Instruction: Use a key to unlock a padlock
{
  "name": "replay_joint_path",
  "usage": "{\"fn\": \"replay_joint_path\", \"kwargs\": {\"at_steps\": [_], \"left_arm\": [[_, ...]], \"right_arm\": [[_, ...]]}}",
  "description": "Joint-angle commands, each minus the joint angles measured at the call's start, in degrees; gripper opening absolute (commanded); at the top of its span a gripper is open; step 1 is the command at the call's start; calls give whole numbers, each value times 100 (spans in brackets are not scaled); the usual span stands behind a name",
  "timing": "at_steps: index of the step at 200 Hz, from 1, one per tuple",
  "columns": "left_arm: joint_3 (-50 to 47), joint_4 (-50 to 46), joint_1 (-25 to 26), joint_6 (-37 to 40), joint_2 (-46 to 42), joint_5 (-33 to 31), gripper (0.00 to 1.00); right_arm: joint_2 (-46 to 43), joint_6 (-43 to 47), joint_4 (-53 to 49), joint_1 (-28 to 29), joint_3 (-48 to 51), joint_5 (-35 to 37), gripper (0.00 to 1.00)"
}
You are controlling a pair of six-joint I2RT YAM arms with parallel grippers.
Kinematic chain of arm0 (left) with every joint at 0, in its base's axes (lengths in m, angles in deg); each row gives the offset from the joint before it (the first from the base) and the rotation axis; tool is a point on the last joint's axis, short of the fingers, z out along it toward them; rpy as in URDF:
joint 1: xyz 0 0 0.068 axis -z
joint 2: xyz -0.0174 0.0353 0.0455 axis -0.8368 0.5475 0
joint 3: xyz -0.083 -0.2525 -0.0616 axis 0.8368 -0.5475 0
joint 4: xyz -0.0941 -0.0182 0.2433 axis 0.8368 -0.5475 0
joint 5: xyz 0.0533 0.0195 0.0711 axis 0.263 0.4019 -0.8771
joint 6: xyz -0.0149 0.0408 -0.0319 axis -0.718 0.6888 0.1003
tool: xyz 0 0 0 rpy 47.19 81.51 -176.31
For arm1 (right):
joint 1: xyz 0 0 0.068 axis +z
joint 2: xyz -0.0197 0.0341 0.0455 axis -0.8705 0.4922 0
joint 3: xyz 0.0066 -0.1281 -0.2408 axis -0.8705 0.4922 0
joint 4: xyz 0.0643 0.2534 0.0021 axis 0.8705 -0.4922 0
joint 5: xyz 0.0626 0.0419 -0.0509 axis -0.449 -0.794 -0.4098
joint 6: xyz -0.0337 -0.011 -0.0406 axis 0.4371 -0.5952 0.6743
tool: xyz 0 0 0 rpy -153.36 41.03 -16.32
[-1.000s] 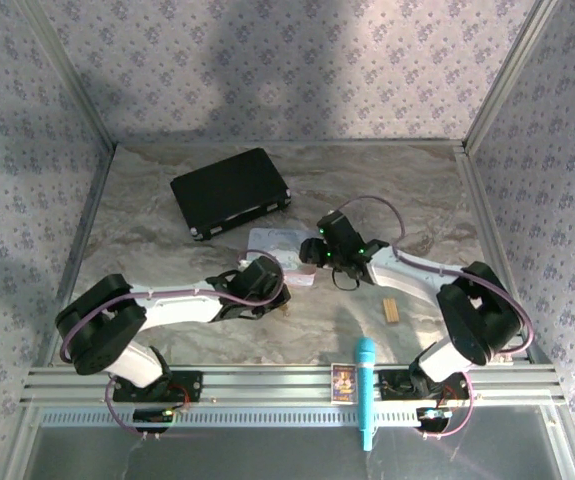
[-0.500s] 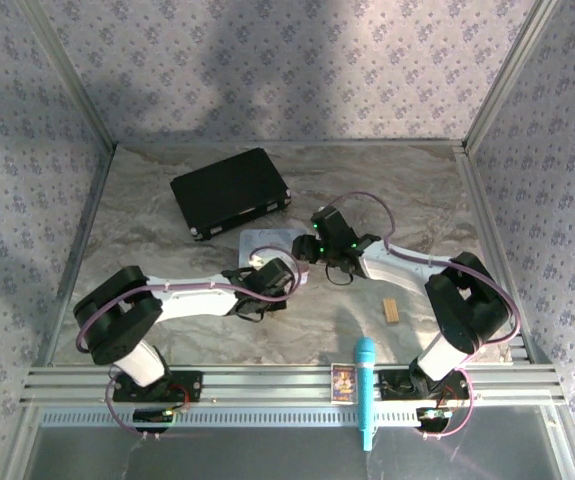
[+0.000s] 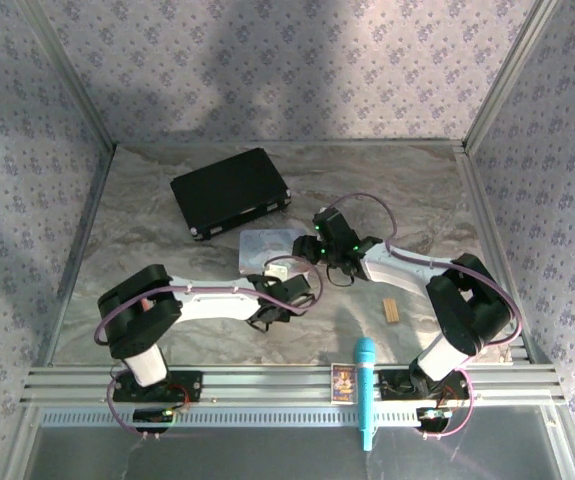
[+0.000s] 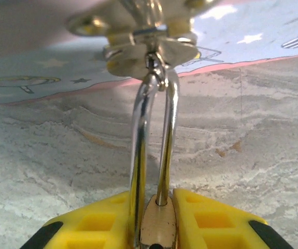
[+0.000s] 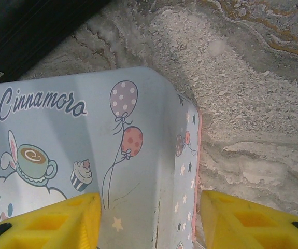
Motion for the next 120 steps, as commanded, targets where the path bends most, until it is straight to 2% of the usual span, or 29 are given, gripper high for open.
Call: {"fn": "replay_joint_path", "kwargs": {"at_steps": [1, 69, 95, 120], "left_arm": [[220, -1138, 238, -24, 271, -307, 23], [1083, -1886, 680, 26, 904, -797, 23], [1186, -1909, 739, 73, 974, -801, 24], [1165, -1885, 739, 95, 946, -759, 29]], "right_arm": [[197, 23, -835, -98, 335, 353, 53], [130, -20, -758, -103, 504, 419, 53], [98, -42, -723, -132, 552, 430, 53], [101, -86, -653, -137, 584, 341, 53]]}}
